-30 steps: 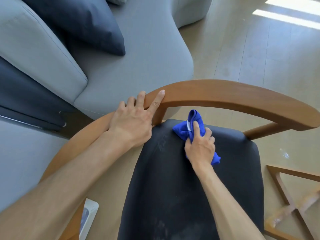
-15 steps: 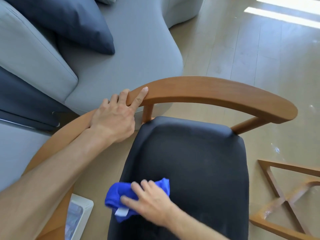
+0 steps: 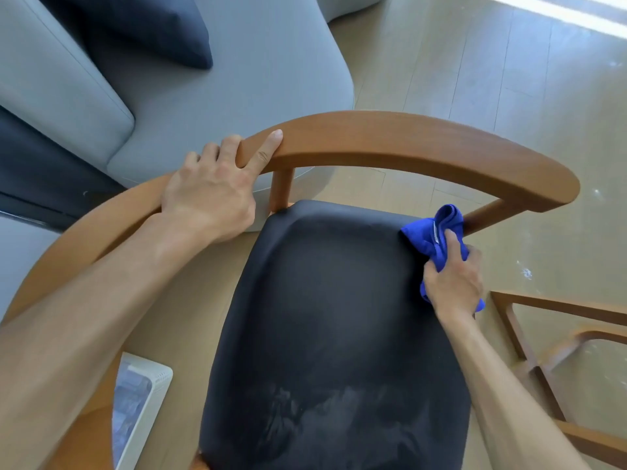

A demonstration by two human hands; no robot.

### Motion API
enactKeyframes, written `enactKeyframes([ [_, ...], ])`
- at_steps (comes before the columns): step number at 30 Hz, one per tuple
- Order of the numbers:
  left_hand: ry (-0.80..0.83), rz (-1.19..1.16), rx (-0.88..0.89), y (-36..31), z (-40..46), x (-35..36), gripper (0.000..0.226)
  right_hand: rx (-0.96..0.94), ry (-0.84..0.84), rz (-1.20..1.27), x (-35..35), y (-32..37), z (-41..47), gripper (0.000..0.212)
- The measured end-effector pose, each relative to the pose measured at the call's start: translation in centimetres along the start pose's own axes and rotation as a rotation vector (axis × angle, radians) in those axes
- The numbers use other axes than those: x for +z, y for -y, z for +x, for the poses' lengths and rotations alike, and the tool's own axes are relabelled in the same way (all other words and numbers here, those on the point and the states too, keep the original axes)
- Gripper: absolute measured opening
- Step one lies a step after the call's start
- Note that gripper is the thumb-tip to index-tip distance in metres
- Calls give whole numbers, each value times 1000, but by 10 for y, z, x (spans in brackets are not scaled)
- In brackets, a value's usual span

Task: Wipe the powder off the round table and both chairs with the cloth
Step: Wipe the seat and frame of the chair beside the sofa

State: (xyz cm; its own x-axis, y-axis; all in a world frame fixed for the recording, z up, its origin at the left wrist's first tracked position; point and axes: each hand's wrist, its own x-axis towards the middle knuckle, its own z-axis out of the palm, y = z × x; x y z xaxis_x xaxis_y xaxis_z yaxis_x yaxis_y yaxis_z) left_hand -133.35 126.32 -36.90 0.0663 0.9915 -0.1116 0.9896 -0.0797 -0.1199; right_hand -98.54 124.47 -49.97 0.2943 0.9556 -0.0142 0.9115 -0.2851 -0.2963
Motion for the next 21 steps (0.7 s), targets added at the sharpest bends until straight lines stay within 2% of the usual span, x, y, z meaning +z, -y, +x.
enactKeyframes([
  [2, 3, 1, -2, 0, 1, 0, 79, -14, 16, -15, 3, 17, -21, 61],
  [5, 4, 12, -7, -2, 2, 1, 81, -174, 87, 9, 11, 46, -84, 64],
  [7, 7, 14, -36, -4, 0, 1, 82, -340, 120, 57, 17, 66, -145, 63],
  [10, 14, -1, -90, -11, -8, 0, 82, -620, 274, 98, 29, 72, -244, 56],
  [13, 18, -4, -118, -15, -23, -3, 82, -961, 458, 119, 29, 56, -313, 30],
  [16, 13, 53, -132, -12, -42, -5, 81, -1225, 506, -15, 22, 33, -315, 11],
  [19, 21, 124, -157, -8, -54, -7, 79, -1418, 524, -16, 9, 17, -263, 27],
  [21, 24, 158, -168, -8, -58, -7, 78, -1376, 391, -37, -1, 5, -207, 38],
])
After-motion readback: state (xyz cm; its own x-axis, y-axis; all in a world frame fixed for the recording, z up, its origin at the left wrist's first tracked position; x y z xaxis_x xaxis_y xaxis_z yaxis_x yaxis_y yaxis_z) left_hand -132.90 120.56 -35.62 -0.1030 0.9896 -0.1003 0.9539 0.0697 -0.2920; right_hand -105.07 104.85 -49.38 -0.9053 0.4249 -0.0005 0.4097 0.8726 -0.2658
